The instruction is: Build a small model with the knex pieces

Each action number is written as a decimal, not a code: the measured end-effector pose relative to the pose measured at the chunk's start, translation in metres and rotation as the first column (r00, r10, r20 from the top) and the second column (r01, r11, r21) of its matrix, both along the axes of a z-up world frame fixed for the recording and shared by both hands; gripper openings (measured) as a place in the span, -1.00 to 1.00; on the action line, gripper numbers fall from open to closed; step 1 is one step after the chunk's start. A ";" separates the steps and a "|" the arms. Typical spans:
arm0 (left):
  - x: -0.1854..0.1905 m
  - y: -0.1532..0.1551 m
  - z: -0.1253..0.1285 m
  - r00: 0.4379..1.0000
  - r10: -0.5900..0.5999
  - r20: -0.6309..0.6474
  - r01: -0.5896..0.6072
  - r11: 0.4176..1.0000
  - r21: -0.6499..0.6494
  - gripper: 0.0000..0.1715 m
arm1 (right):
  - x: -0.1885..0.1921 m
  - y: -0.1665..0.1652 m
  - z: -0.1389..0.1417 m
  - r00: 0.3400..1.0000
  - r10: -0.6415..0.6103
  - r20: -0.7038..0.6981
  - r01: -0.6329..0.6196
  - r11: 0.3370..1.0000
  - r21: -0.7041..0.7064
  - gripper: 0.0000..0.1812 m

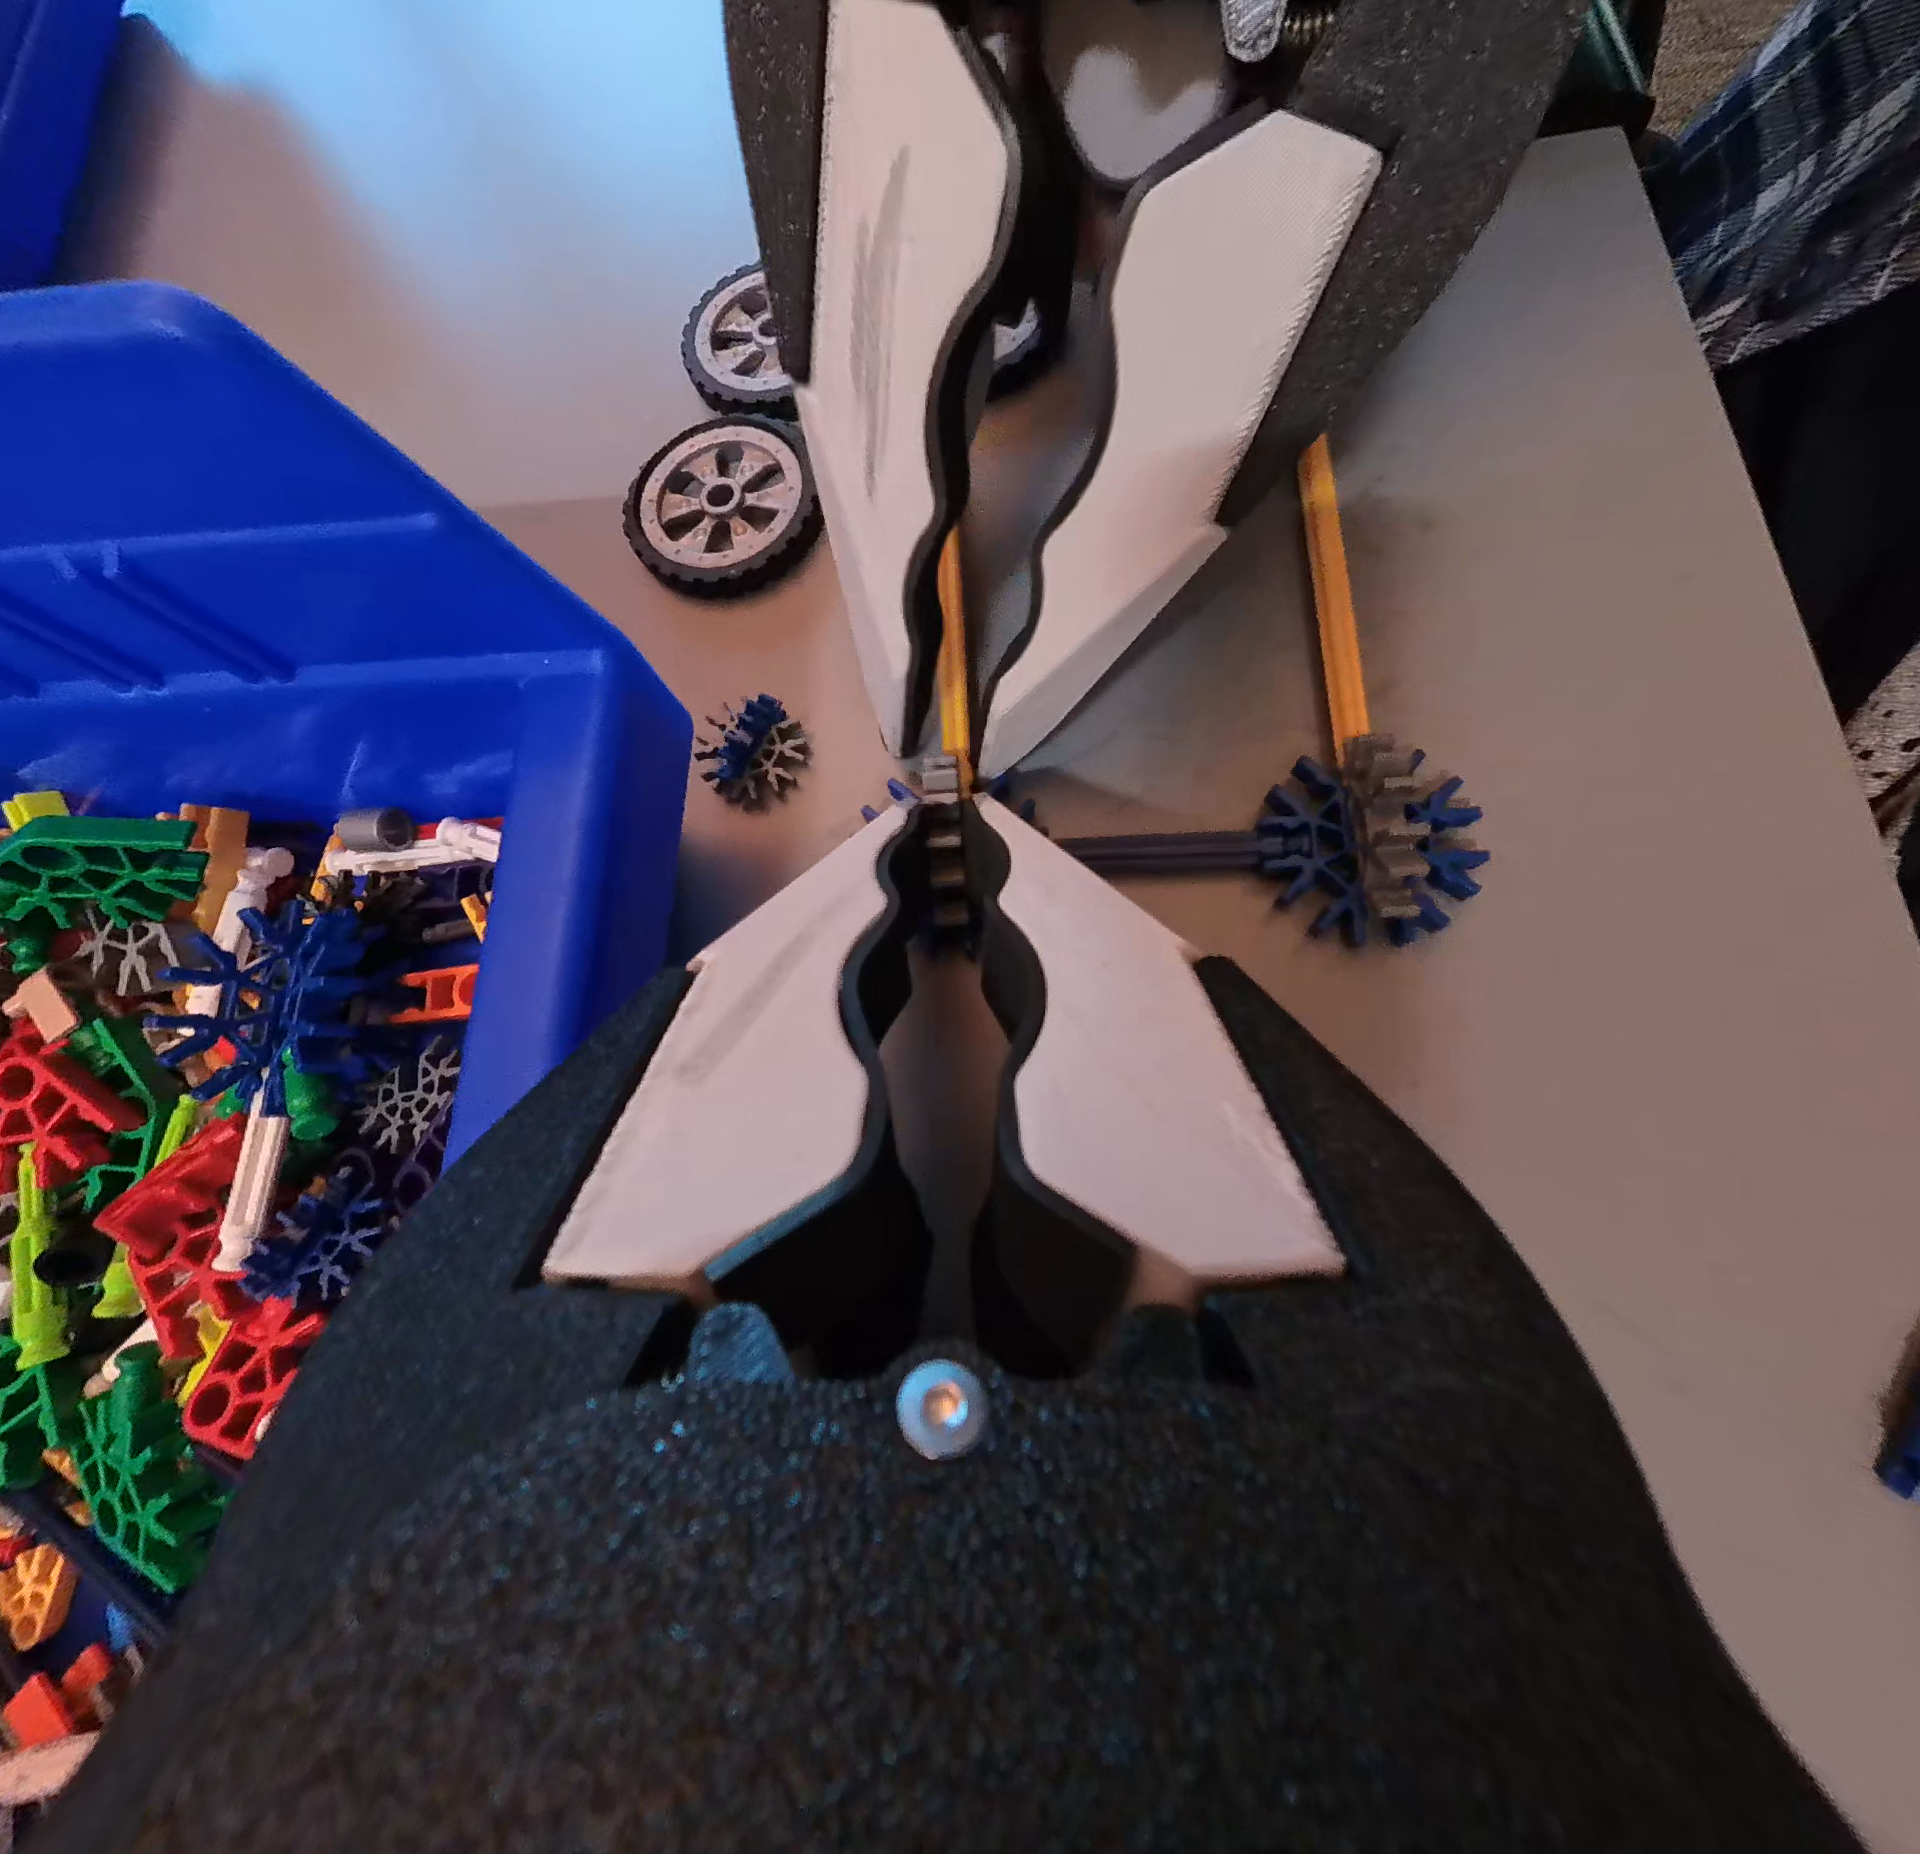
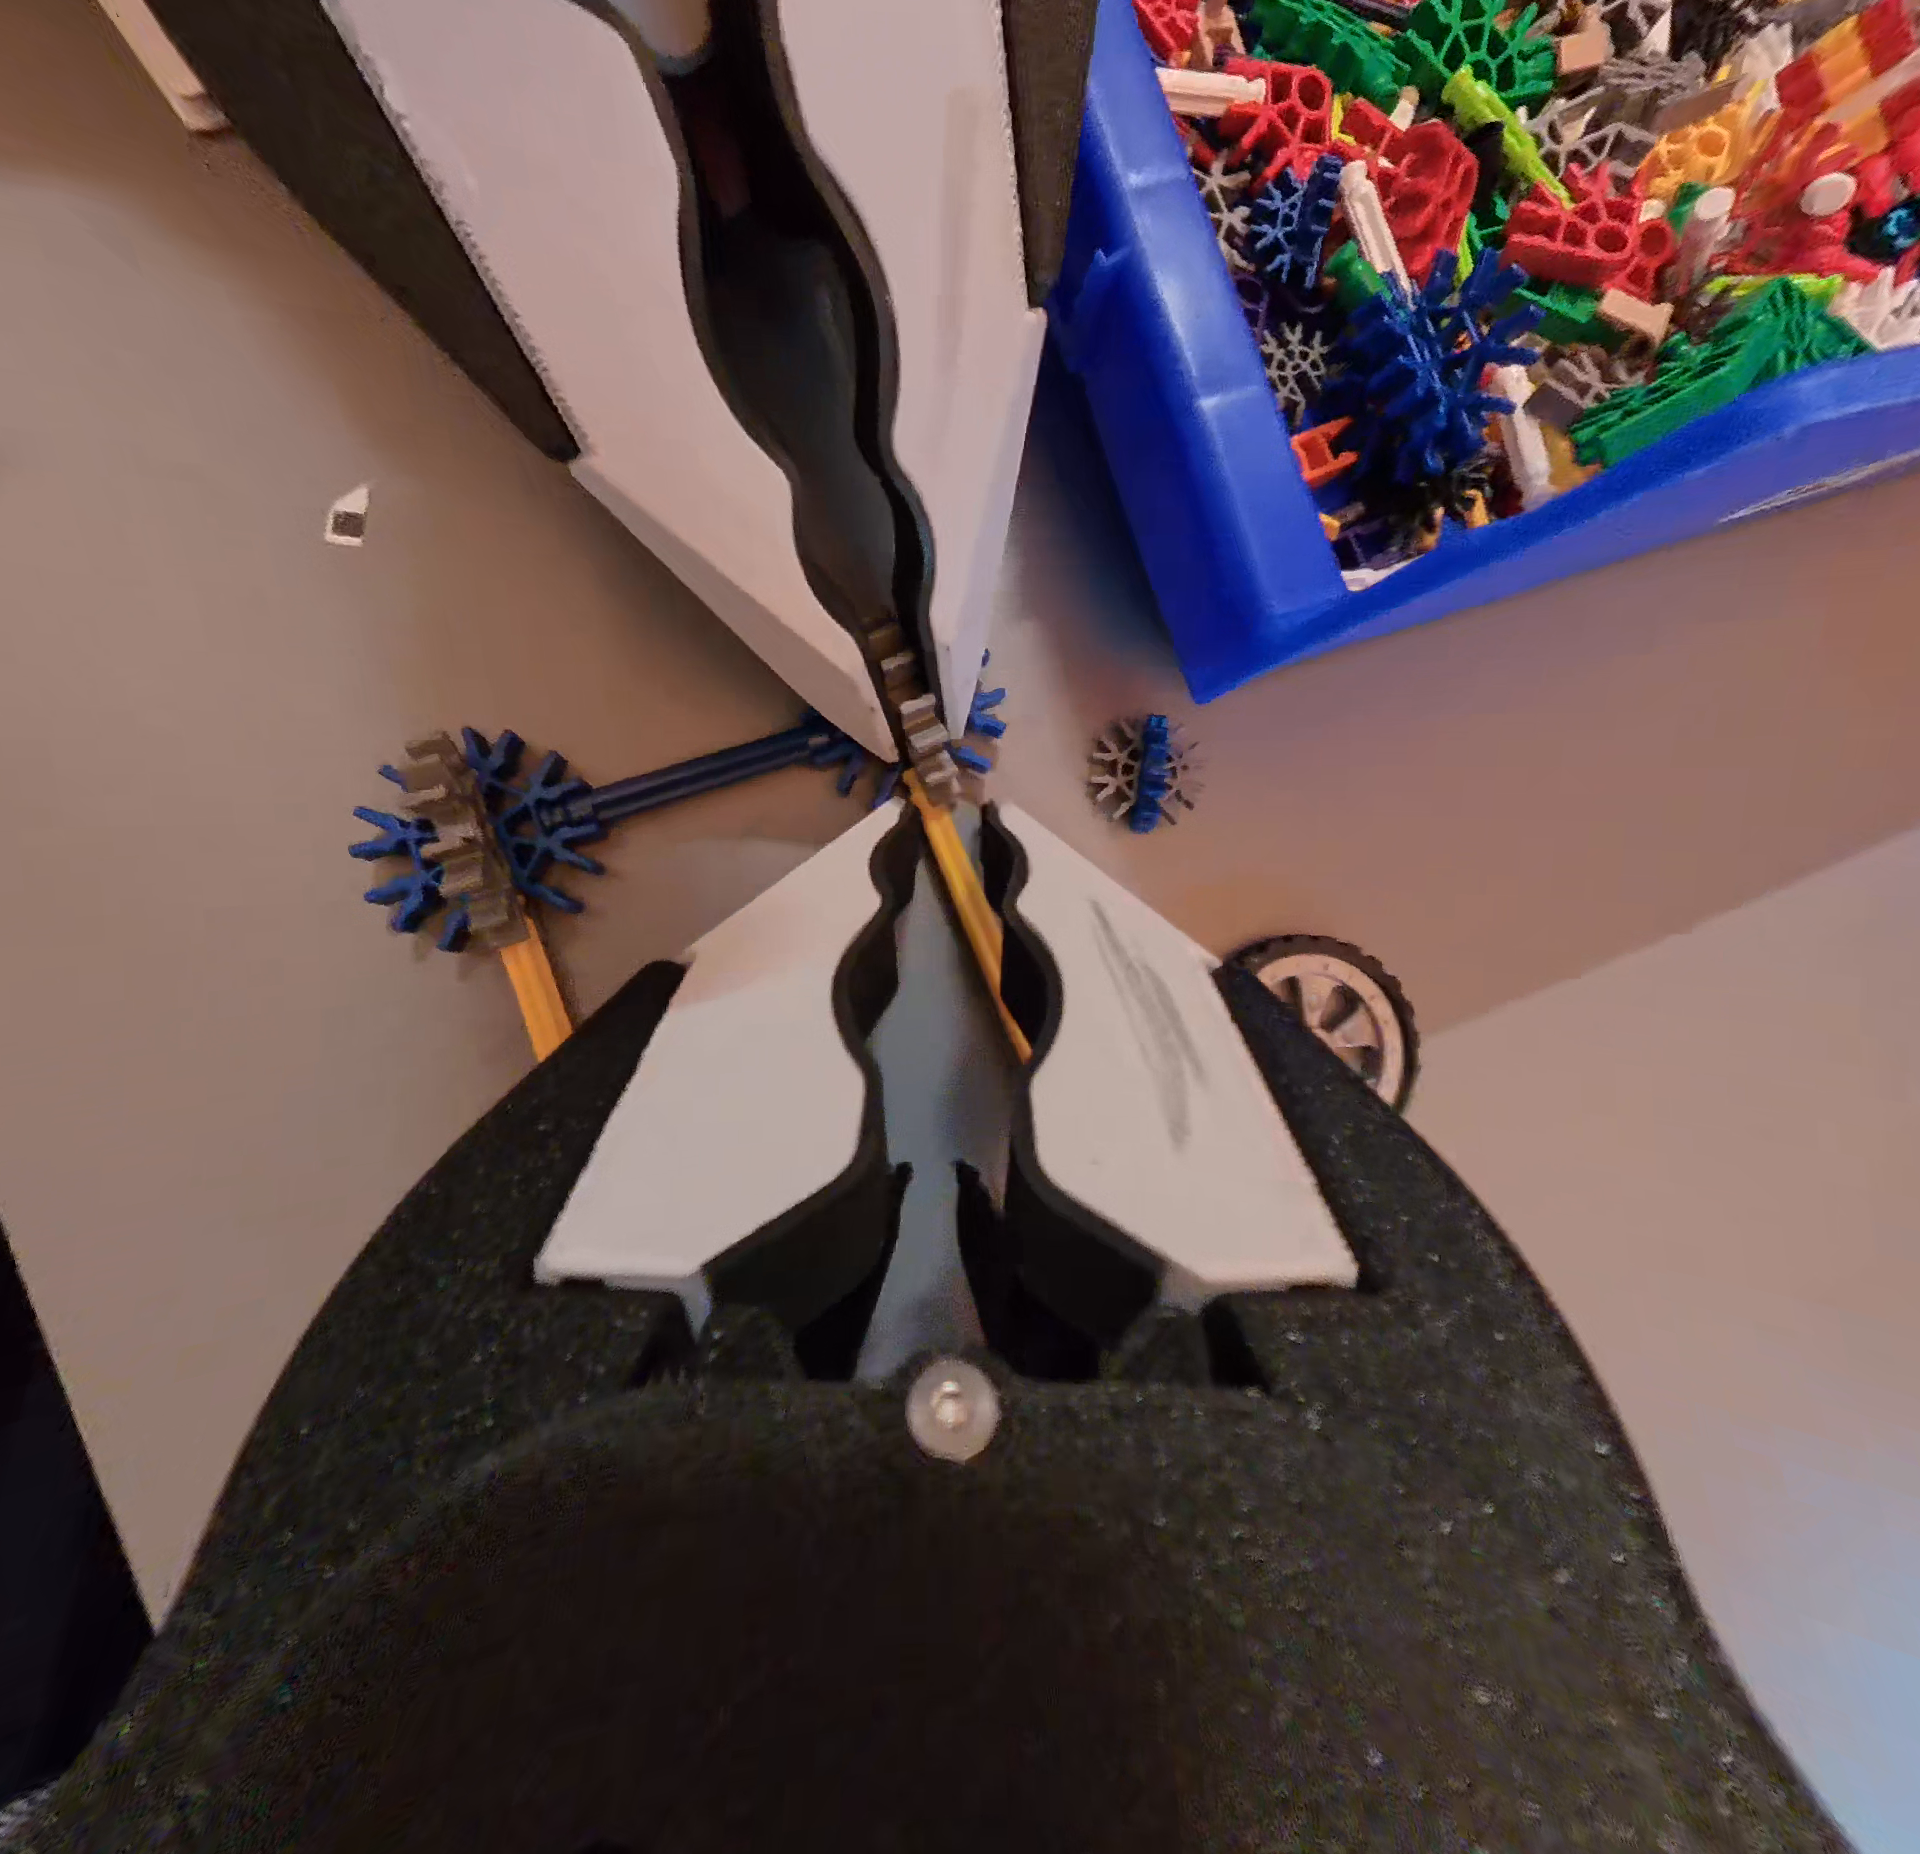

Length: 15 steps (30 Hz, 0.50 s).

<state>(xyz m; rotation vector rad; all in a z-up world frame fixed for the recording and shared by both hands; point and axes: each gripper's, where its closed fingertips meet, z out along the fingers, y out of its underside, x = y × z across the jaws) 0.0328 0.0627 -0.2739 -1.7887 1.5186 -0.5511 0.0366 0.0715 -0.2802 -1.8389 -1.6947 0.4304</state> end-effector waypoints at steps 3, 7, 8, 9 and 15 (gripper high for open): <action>0.000 0.000 0.000 1.000 0.002 -0.001 -0.002 1.000 0.000 -0.96 | 0.000 0.000 0.000 1.000 0.023 0.004 -0.023 1.000 0.021 -0.88; 0.000 0.000 0.000 1.000 -0.004 0.000 0.004 1.000 -0.004 -0.96 | -0.002 -0.001 0.001 0.995 0.103 0.017 -0.104 0.993 0.063 -0.92; 0.000 0.000 0.000 1.000 -0.005 0.001 0.005 1.000 -0.007 -0.96 | -0.003 -0.002 0.000 0.991 0.128 0.027 -0.130 0.990 0.063 -0.93; 0.000 0.000 0.000 1.000 -0.006 0.000 0.006 1.000 -0.007 -0.96 | -0.003 -0.003 0.000 0.988 0.151 0.036 -0.153 0.986 0.066 -0.93; 0.001 -0.001 0.000 1.000 -0.012 -0.005 0.012 1.000 -0.004 -0.96 | -0.005 -0.003 0.000 0.970 0.233 0.068 -0.236 0.971 0.041 -0.97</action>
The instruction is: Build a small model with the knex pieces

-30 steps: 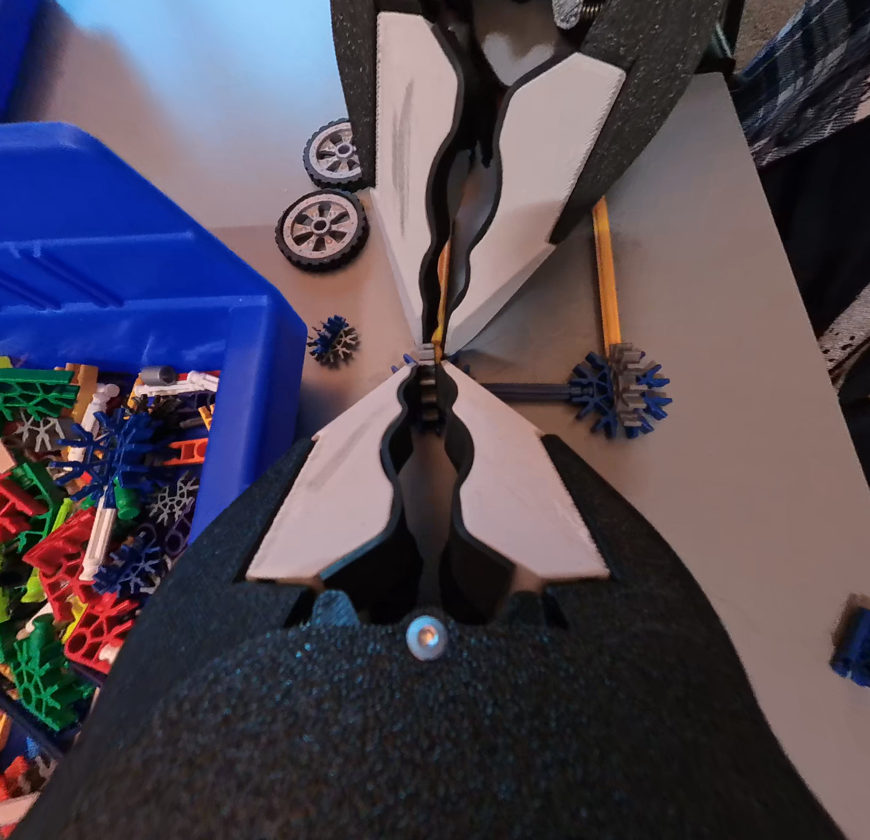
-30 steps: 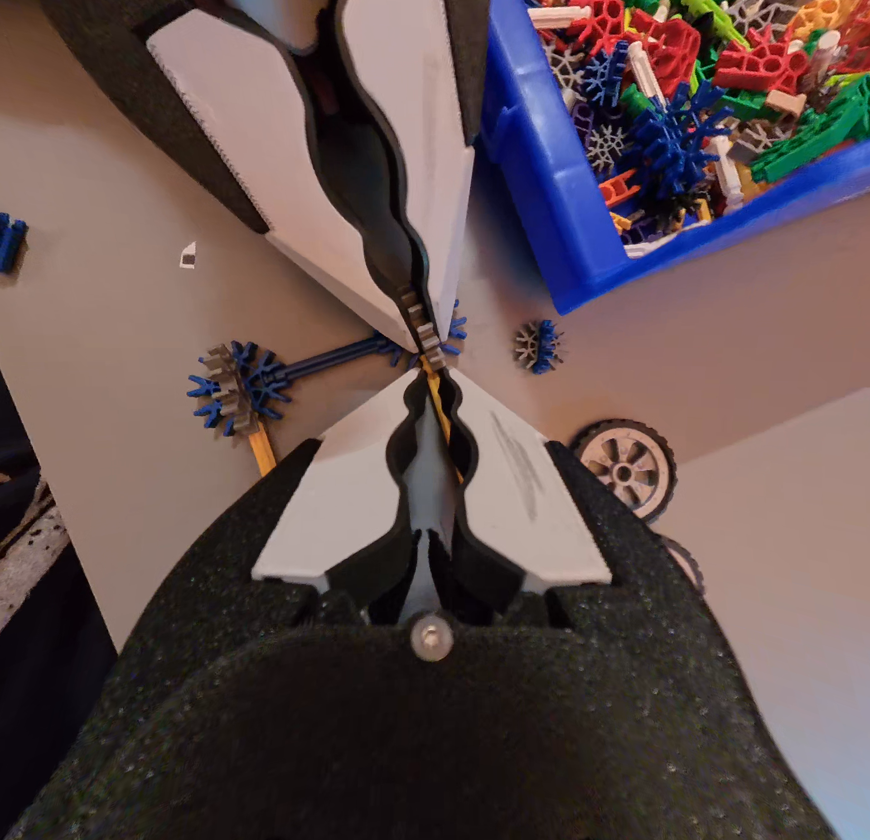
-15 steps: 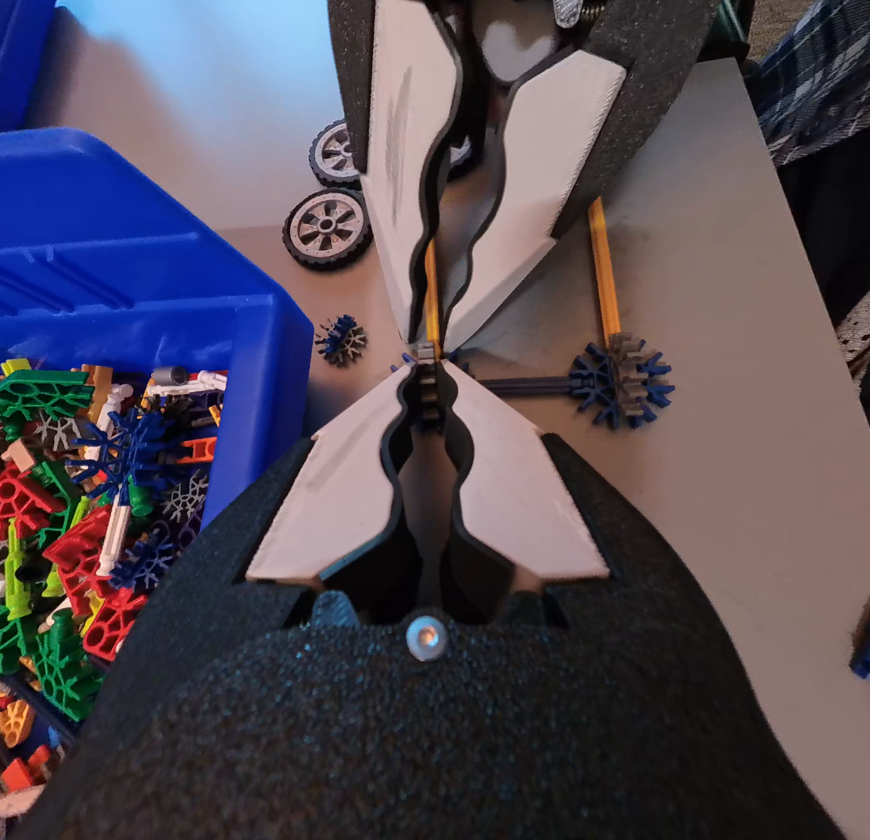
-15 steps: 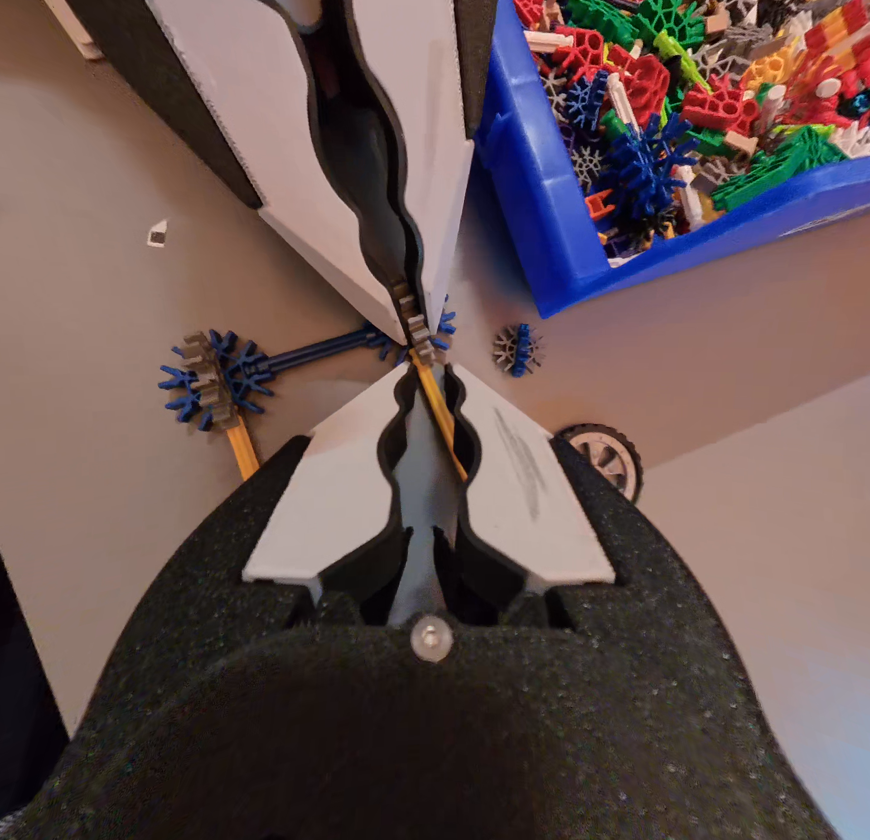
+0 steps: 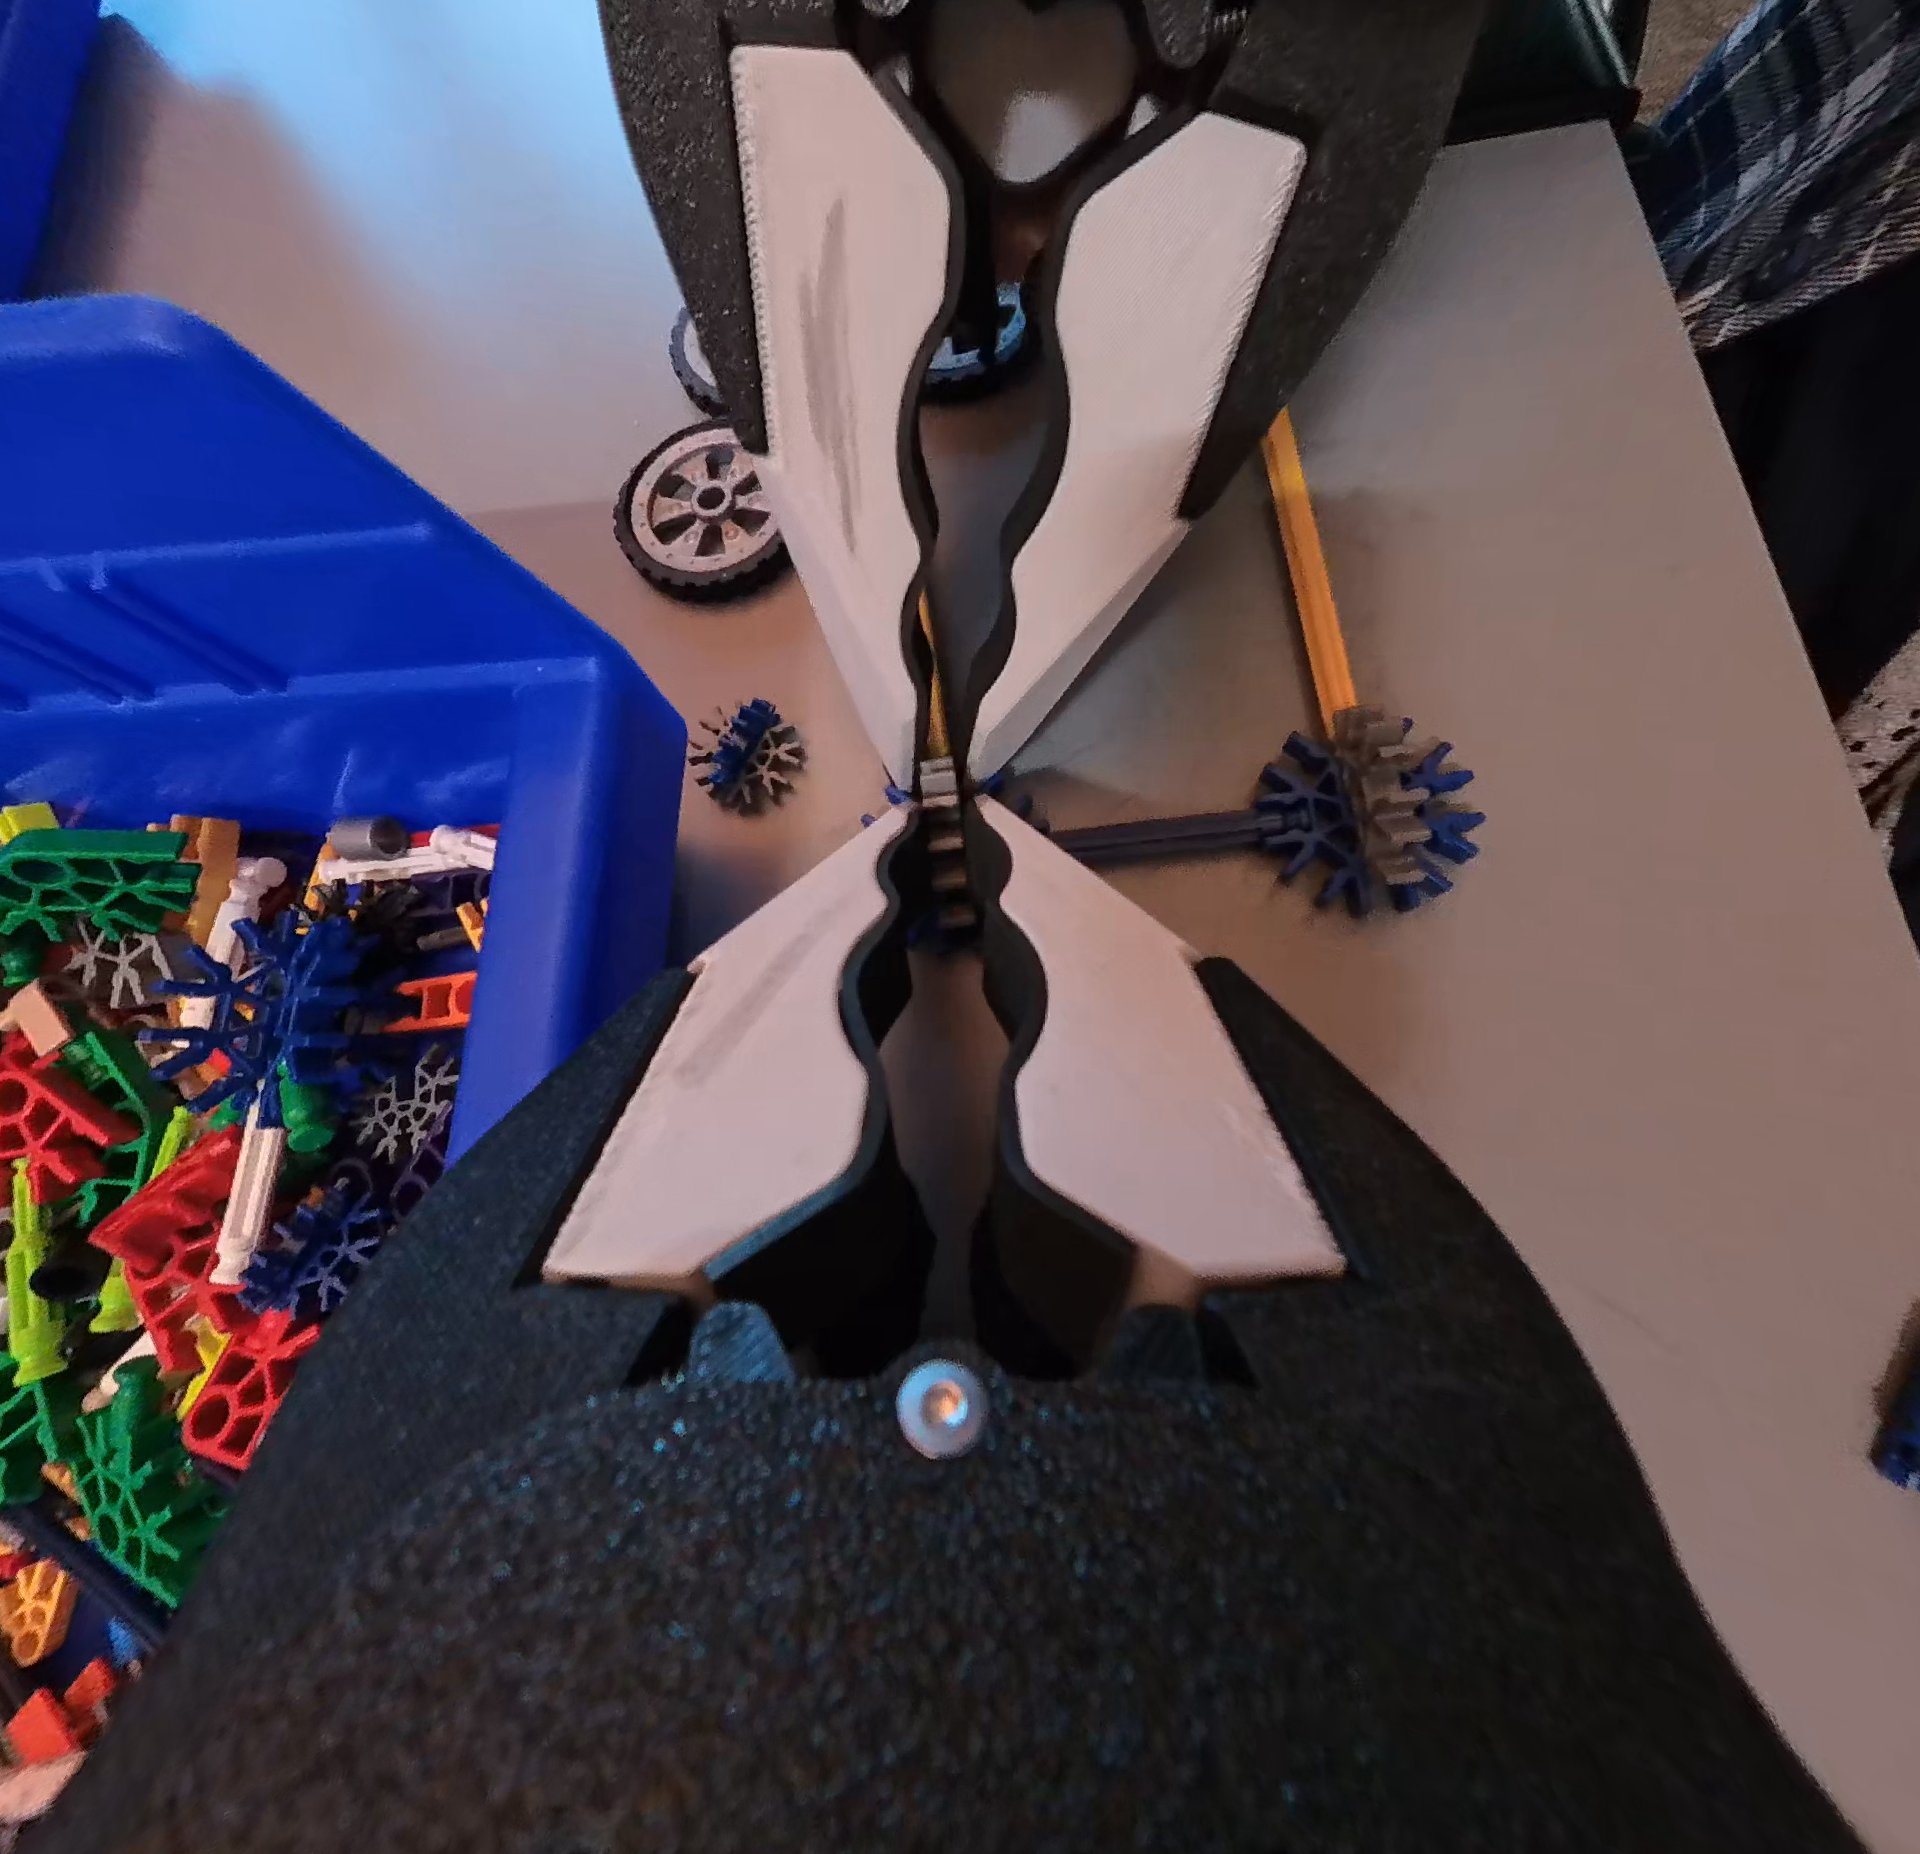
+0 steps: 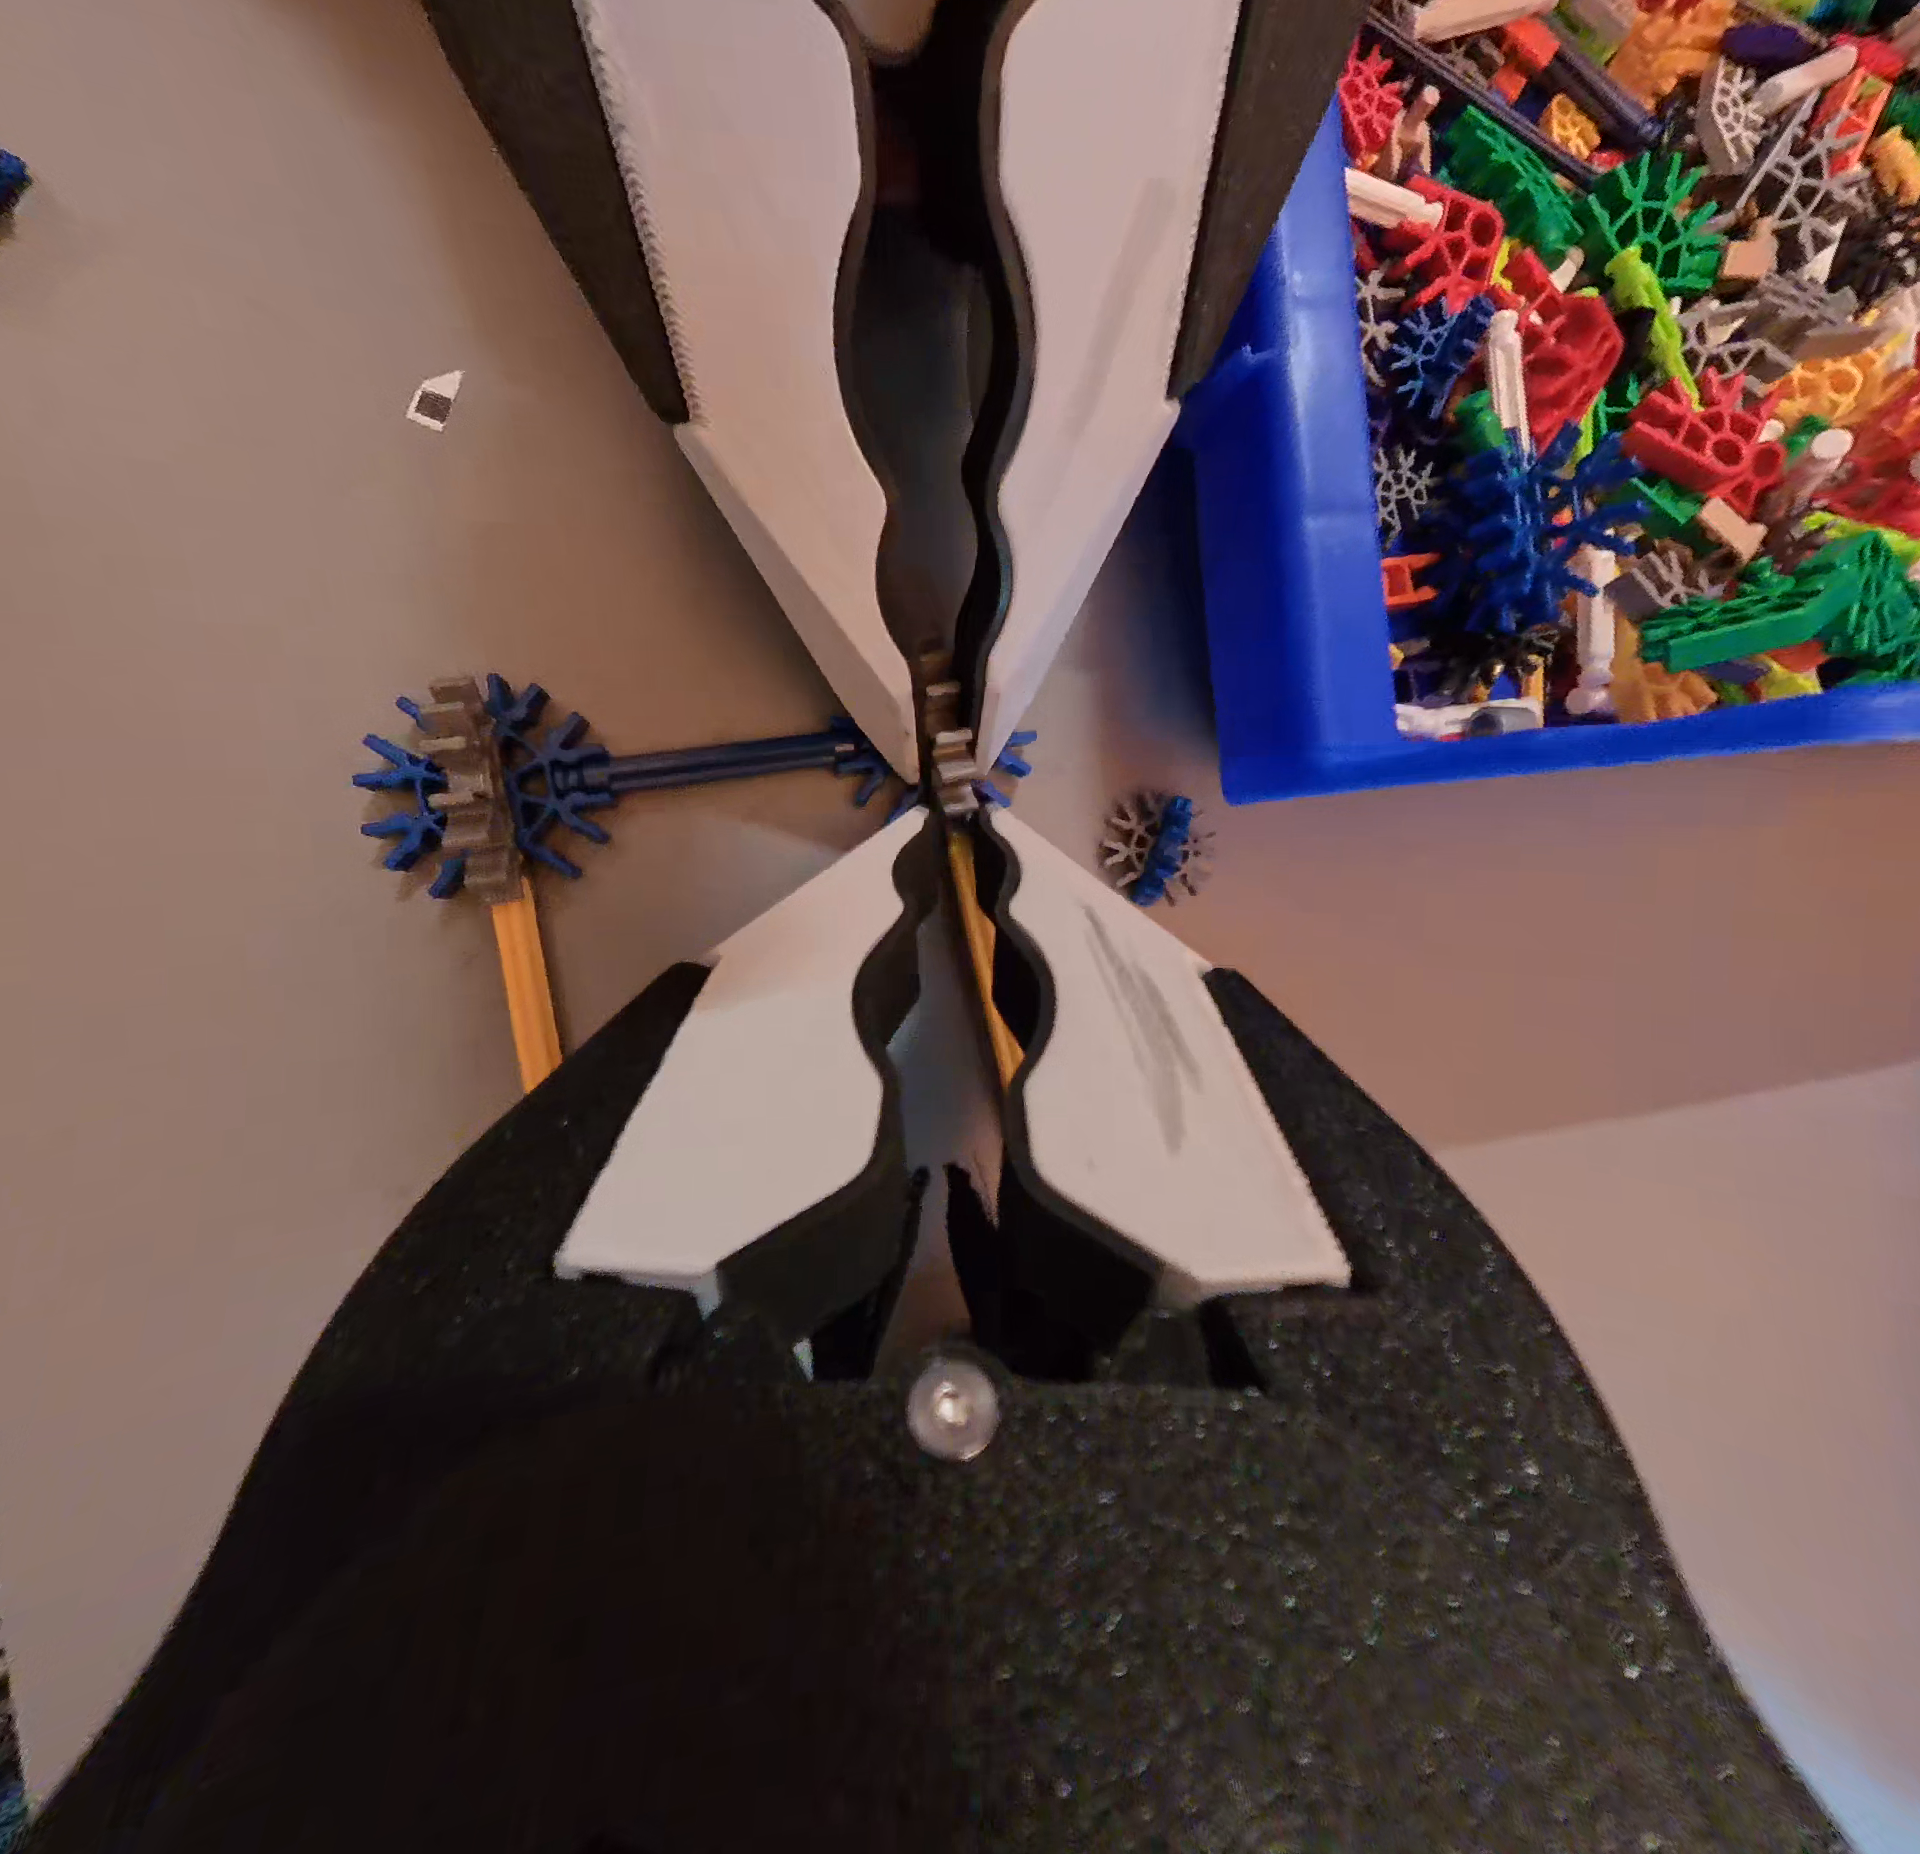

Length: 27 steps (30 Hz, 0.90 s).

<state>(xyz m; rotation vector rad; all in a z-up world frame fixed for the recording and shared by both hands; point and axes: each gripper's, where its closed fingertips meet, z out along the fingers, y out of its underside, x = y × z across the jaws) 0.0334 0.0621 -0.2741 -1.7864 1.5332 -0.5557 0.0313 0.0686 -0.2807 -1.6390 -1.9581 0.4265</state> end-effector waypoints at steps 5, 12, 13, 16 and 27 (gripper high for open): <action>0.000 0.001 0.000 1.000 -0.004 -0.001 0.004 1.000 -0.015 -0.96 | 0.001 0.000 -0.001 1.000 -0.028 -0.013 0.028 0.999 -0.019 -0.96; 0.000 0.001 0.000 1.000 -0.009 -0.012 0.009 1.000 0.004 -0.88 | 0.018 -0.002 0.010 0.998 -0.065 -0.003 0.064 0.993 -0.095 -0.75; -0.001 0.002 0.001 1.000 -0.002 -0.016 0.002 1.000 0.002 -0.81 | 0.020 -0.002 0.012 0.998 -0.063 -0.008 0.062 0.994 -0.092 -0.75; -0.006 0.001 0.007 1.000 0.005 -0.025 -0.005 1.000 -0.006 -0.66 | 0.028 -0.001 0.017 0.998 -0.070 -0.009 0.069 0.994 -0.081 -0.75; -0.054 -0.052 0.052 0.994 0.068 -0.087 -0.071 0.997 -0.030 -0.47 | 0.047 -0.033 0.023 0.999 -0.030 -0.013 0.028 0.994 -0.103 -0.53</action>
